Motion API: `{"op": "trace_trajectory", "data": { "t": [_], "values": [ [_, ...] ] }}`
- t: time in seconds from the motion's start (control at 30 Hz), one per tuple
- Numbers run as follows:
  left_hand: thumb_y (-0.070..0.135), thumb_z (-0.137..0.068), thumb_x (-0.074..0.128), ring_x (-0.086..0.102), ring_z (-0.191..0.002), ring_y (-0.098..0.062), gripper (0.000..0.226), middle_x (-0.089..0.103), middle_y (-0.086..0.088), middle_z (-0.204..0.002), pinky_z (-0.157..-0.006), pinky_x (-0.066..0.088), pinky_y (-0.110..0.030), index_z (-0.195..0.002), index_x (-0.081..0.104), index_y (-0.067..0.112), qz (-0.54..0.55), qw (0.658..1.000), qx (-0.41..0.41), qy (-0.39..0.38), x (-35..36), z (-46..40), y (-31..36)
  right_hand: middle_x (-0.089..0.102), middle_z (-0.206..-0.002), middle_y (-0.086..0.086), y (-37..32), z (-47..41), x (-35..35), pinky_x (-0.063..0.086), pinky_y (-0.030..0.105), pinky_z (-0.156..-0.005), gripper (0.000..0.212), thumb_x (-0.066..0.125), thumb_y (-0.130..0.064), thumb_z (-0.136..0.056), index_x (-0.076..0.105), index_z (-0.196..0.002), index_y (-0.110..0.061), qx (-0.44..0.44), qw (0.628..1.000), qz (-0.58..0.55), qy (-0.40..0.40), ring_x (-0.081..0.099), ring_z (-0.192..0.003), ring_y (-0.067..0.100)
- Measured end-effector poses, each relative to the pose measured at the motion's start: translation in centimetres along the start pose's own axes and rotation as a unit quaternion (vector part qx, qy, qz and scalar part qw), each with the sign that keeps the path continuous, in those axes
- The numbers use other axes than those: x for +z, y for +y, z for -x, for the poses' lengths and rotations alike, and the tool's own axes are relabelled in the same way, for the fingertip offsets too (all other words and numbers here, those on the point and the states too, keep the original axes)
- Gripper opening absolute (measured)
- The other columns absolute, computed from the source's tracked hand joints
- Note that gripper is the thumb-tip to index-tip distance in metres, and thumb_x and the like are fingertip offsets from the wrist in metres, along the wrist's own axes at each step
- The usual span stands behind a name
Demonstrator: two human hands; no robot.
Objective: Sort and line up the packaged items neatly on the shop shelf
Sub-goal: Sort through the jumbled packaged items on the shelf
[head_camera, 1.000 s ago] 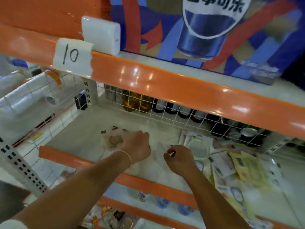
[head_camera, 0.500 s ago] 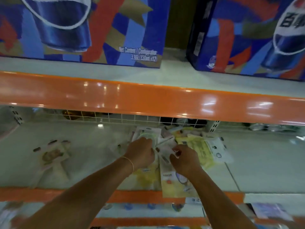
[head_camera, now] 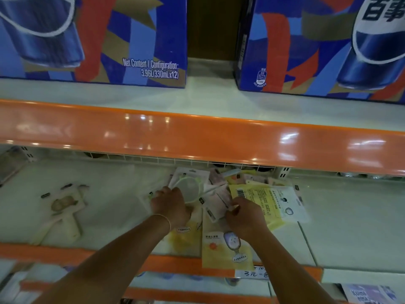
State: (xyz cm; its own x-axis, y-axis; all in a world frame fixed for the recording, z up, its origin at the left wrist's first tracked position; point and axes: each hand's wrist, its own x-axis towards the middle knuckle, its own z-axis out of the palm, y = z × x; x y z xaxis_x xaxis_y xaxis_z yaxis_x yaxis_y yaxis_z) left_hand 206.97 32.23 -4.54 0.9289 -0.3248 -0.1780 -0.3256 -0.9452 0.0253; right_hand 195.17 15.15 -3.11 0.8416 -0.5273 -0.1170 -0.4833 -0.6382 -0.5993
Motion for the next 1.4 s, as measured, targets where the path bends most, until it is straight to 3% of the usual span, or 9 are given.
{"op": "trace_trajectory", "data": {
  "t": [0.23,0.37,0.53,0.67,0.8,0.9,1.17,1.3,1.4],
  "values": [
    [0.073,-0.070,0.056,0.045,-0.115,-0.037,0.087,0.042,-0.016,-0.127,-0.086,0.047,-0.039,-0.131,0.037,0.014,0.026,1.000,-0.002,0.014,0.1,0.4,-0.1,0.061,-0.085,-0.008,-1.3,0.2,1.3,0.042,0.019,-0.072,0.053,0.071,-0.041,-0.079,0.055,-0.126,-0.022,-0.030,0.999,-0.010,-0.044,0.056,-0.078,0.009],
    [0.051,-0.068,0.078,0.054,-0.108,-0.034,0.097,0.038,-0.016,-0.130,-0.078,0.050,-0.037,-0.139,0.026,0.010,0.182,0.983,-0.032,0.005,-0.1,0.4,0.0,0.057,-0.076,-0.012,-1.8,0.3,1.8,0.037,0.008,-0.052,0.050,0.069,-0.038,-0.084,0.054,-0.128,-0.022,-0.047,0.997,-0.017,-0.055,0.051,-0.062,-0.002],
    [0.051,-0.058,0.085,0.059,-0.101,-0.027,0.092,0.053,-0.008,-0.115,-0.072,0.055,-0.038,-0.126,0.038,0.009,0.284,0.951,-0.117,-0.030,0.0,0.2,-1.4,0.057,-0.073,-0.014,-1.5,0.4,1.9,0.035,0.004,-0.040,0.041,0.066,-0.033,-0.087,0.055,-0.125,-0.021,-0.047,0.996,-0.034,-0.069,0.051,-0.056,-0.003],
    [0.054,-0.057,0.084,0.061,-0.074,-0.016,0.065,0.065,-0.001,-0.086,-0.051,0.047,-0.026,-0.101,0.058,0.013,0.350,0.927,-0.133,-0.023,0.4,0.3,-2.7,0.062,-0.075,-0.010,-1.2,0.5,2.3,0.043,0.009,-0.046,0.037,0.065,-0.035,-0.086,0.057,-0.121,-0.024,-0.048,0.996,-0.032,-0.073,0.057,-0.057,0.002],
    [0.038,-0.077,0.067,0.065,-0.073,-0.019,0.027,0.071,-0.004,-0.087,-0.058,0.052,-0.027,-0.098,0.066,0.021,0.379,0.914,-0.147,-0.008,0.8,0.6,-3.1,0.064,-0.079,-0.010,-1.2,0.3,2.7,0.047,0.016,-0.052,0.036,0.065,-0.037,-0.085,0.060,-0.118,-0.025,-0.054,0.996,-0.029,-0.072,0.059,-0.062,0.003],
    [0.027,-0.082,0.061,0.067,-0.074,-0.023,0.010,0.070,-0.006,-0.083,-0.066,0.059,-0.035,-0.086,0.065,0.019,0.465,0.870,-0.167,0.010,0.6,1.1,-3.5,0.059,-0.078,-0.010,-2.0,0.4,2.9,0.046,0.020,-0.058,0.033,0.064,-0.034,-0.086,0.061,-0.117,-0.023,-0.062,0.995,-0.038,-0.064,0.055,-0.065,0.004],
    [0.018,-0.092,0.051,0.057,-0.070,-0.018,0.014,0.062,-0.006,-0.084,-0.060,0.045,-0.025,-0.095,0.063,0.011,0.575,0.810,-0.100,0.054,-4.0,2.4,-4.0,0.064,-0.104,0.003,-6.4,1.2,3.7,0.052,0.026,-0.065,0.039,0.057,-0.040,-0.092,0.059,-0.123,-0.015,0.022,0.977,-0.189,-0.096,0.060,-0.071,0.006],
    [0.015,-0.091,0.055,0.057,-0.070,-0.020,0.016,0.062,-0.010,-0.078,-0.061,0.046,-0.030,-0.093,0.065,0.003,0.619,0.784,-0.021,0.046,-5.2,3.6,-3.2,0.068,-0.107,0.011,-7.2,1.5,3.3,0.058,0.046,-0.080,0.027,0.060,-0.042,-0.091,0.070,-0.096,-0.018,0.107,0.912,-0.370,-0.142,0.067,-0.087,0.021],
    [0.016,-0.092,0.059,0.061,-0.071,-0.019,0.011,0.068,-0.014,-0.082,-0.063,0.046,-0.031,-0.086,0.068,0.015,0.615,0.787,0.053,0.013,-5.1,4.6,-1.6,0.073,-0.097,0.007,-5.6,1.3,2.2,0.057,0.039,-0.074,0.032,0.068,-0.044,-0.085,0.072,-0.097,-0.014,0.144,0.890,-0.426,-0.080,0.069,-0.090,0.026]
  ]
}}
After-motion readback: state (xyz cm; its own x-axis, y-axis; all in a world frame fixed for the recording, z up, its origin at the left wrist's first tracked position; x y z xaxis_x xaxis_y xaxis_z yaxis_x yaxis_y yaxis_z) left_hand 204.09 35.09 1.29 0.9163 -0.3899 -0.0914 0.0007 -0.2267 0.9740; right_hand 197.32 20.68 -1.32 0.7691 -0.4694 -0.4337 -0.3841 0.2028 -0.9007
